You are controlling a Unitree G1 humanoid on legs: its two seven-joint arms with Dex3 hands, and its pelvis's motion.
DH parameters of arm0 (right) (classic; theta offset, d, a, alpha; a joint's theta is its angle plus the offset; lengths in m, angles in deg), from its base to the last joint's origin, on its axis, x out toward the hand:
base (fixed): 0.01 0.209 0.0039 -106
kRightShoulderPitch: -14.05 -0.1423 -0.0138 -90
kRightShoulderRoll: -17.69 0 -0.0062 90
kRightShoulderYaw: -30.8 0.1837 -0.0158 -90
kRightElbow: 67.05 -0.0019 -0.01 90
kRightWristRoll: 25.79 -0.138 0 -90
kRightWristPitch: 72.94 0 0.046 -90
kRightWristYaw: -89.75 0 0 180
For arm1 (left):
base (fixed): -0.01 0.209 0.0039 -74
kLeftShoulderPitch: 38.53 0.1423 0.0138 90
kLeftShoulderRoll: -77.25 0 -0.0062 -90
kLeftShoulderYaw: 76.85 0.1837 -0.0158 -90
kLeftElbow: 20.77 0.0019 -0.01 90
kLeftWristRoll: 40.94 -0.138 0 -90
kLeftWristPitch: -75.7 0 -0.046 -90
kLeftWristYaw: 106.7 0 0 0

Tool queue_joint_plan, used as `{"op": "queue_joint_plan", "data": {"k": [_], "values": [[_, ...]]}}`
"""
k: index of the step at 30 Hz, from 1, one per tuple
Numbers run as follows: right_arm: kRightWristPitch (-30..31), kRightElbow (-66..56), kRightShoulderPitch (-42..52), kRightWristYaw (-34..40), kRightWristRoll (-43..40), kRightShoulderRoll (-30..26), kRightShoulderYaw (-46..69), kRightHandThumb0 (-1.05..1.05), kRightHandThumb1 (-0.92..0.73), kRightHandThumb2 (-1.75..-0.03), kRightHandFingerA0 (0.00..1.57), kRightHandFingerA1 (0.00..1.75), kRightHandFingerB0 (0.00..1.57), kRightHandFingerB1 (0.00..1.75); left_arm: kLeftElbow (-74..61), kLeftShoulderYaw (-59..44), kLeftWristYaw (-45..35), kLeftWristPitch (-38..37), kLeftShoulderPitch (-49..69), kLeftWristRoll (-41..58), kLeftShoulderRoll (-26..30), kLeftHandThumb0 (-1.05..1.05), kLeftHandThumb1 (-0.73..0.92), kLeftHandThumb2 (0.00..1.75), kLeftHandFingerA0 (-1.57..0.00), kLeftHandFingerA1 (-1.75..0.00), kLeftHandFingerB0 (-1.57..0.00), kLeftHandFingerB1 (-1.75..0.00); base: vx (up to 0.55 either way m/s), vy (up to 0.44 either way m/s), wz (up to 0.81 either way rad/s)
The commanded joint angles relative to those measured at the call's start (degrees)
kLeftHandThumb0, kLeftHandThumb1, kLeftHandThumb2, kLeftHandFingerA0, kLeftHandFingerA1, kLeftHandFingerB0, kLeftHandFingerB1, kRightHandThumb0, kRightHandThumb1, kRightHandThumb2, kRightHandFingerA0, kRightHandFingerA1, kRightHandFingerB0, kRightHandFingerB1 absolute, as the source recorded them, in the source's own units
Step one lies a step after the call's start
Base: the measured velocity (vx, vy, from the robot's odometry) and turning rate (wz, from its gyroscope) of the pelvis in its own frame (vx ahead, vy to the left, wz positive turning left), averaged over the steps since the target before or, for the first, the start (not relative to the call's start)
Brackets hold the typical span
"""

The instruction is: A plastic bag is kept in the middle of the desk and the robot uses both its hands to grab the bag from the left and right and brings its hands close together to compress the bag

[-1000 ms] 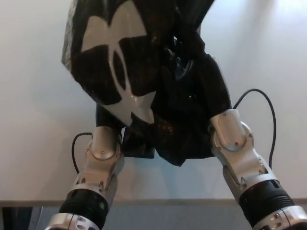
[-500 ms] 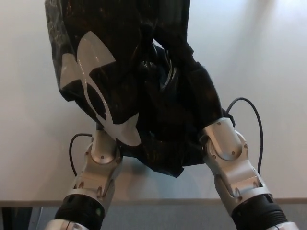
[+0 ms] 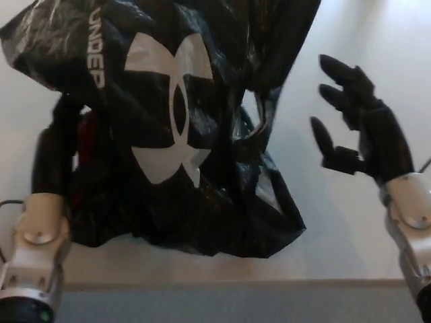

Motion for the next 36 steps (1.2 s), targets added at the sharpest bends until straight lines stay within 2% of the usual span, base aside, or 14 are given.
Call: {"op": "queue_joint_plan", "data": {"k": [1,2,3,4,5,12,13,26,31,32,33,34,35,36], "values": [[-0.1,3.9,2.2,2.4,0.9,-8.7,4.4,-0.37,-0.50,-1.09,0.02,0.50,0.00,0.47,-6.3,-6.8,-8.1,3.0,4.6,5.8,9.8,-0.33,0.58,1.14,-0.02,-0.50,0.00,-0.47,0.00,0.000,0.00],[-0.4,4.4,2.2,2.5,0.9,-9.2,4.7,-0.37,-0.50,-1.09,0.02,0.50,0.00,0.47,-6.9,-7.5,-8.6,3.1,5.1,6.2,10.6,-0.33,0.58,1.14,-0.02,-0.50,0.00,-0.47,0.00,0.000,0.00],[1.1,3.2,3.3,3.5,0.1,-10.3,6.4,-0.37,-0.49,-1.08,0.02,0.50,0.00,0.47,-9.3,-9.5,-10.2,3.3,6.9,8.1,12.4,-0.69,0.92,0.73,-0.17,-0.36,-0.17,-0.28,0.00,0.000,0.00],[2.0,2.2,4.0,4.2,-0.3,-11.0,7.5,-0.77,-0.88,-0.67,0.19,0.35,0.19,0.29,-11.2,-10.8,-11.0,3.4,8.2,8.9,13.5,-0.33,0.59,1.15,-0.02,-0.50,0.00,-0.48,0.00,0.000,0.00],[2.1,1.2,4.7,4.5,-0.5,-11.5,8.4,-0.37,-0.50,-1.09,0.02,0.50,0.00,0.47,-13.1,-11.8,-11.6,3.7,9.3,9.6,14.3,-0.33,0.59,1.15,-0.03,-0.51,0.00,-0.48,0.00,0.000,0.00],[2.6,-9.1,10.6,4.5,-0.6,-13.6,12.5,-0.37,-0.50,-1.09,0.02,0.49,0.00,0.47,-27.7,-19.0,-12.9,7.5,18.6,14.1,16.0,-0.34,0.57,1.15,-0.02,-0.50,0.00,-0.48,0.00,0.000,0.00],[2.2,-11.3,11.7,4.3,-0.5,-14.0,12.9,-0.36,-0.52,-1.10,0.01,0.50,0.00,0.48,-29.5,-20.1,-12.7,7.4,19.8,14.5,15.7,-0.76,0.92,0.71,-0.20,-0.38,-0.15,-0.27,0.00,0.000,0.00],[-7.7,-43.8,37.8,1.8,2.3,-18.8,24.7,-0.37,-0.49,-1.09,0.01,0.50,0.00,0.48,-60.3,-31.8,-14.1,-1.1,41.8,22.9,5.6,-0.80,0.92,0.72,-0.19,-0.38,-0.13,-0.30,0.00,0.000,0.00],[-11.9,-47.9,51.8,-4.3,-9.3,-17.0,28.8,-0.38,-0.47,-1.07,0.04,0.51,0.00,0.47,-63.5,-34.9,-17.1,-8.3,49.3,26.1,-0.5,-0.78,0.92,0.73,-0.21,-0.35,-0.13,-0.30,0.00,0.000,0.00],[-14.0,-48.4,55.6,-3.4,-8.9,-15.3,29.9,-0.74,-0.87,-0.63,0.20,0.37,0.21,0.31,-63.6,-35.4,-17.9,-10.0,51.3,26.9,-2.2,-0.79,0.92,0.74,-0.20,-0.36,-0.12,-0.31,0.00,0.000,0.00],[-18.2,-46.5,59.0,-4.4,-11.6,-13.4,29.3,-0.36,-0.55,-1.11,0.01,0.49,0.00,0.47,-62.5,-35.4,-18.2,-11.9,53.1,25.9,-4.3,-0.77,0.91,0.72,-0.19,-0.39,-0.11,-0.28,0.00,0.000,0.00],[-19.9,-45.7,60.5,-4.9,-12.9,-12.7,29.0,-0.36,-0.55,-1.11,0.01,0.49,0.00,0.47,-62.1,-35.4,-18.3,-12.7,53.9,25.4,-5.2,-0.77,0.91,0.72,-0.19,-0.39,-0.11,-0.28,0.00,0.000,0.00],[-23.0,-41.1,62.0,-3.7,-9.6,-11.7,28.4,-0.34,-0.59,-1.13,0.01,0.48,0.00,0.47,-59.5,-33.6,-18.5,-12.3,55.1,23.9,-6.9,-0.35,0.55,1.14,-0.03,-0.50,0.00,-0.49,0.00,0.000,0.00],[-24.0,-38.8,62.3,-3.4,-8.1,-11.3,27.9,-0.34,-0.59,-1.13,0.01,0.48,0.00,0.47,-58.3,-32.7,-18.9,-11.8,56.0,23.4,-7.6,-0.35,0.55,1.14,-0.03,-0.50,0.00,-0.49,0.00,0.000,0.00]]}}
